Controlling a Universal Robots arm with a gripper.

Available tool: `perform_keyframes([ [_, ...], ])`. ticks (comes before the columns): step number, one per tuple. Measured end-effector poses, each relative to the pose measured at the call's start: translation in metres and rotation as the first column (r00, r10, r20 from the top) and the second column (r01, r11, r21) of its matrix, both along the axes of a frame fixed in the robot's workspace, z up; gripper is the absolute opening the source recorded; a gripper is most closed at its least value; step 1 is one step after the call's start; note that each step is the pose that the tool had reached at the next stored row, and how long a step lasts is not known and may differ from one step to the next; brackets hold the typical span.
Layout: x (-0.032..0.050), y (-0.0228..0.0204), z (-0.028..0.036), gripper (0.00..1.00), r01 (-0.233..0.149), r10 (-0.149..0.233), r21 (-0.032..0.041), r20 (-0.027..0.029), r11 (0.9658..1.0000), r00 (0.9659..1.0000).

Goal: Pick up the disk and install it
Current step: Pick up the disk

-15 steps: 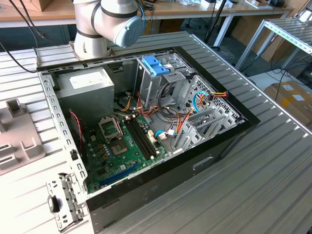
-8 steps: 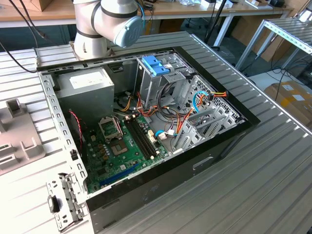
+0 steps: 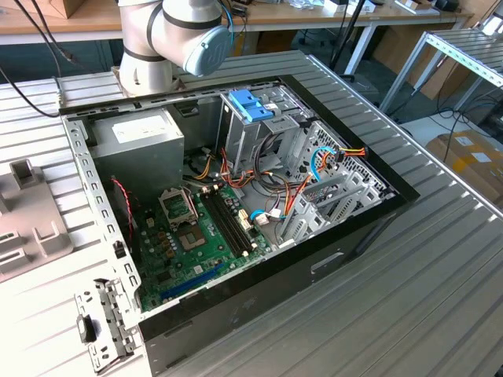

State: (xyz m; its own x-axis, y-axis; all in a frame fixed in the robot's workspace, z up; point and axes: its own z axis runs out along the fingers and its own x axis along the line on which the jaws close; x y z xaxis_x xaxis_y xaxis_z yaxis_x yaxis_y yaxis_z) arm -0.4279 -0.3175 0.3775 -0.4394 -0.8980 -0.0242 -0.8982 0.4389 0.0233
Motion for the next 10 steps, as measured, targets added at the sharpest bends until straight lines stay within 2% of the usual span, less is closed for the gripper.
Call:
perform_keyframes([
  [10,0.0,0.0,-0.0001,0.11,-0.047,0.047,0.0,0.0,0.9989,0.9989],
])
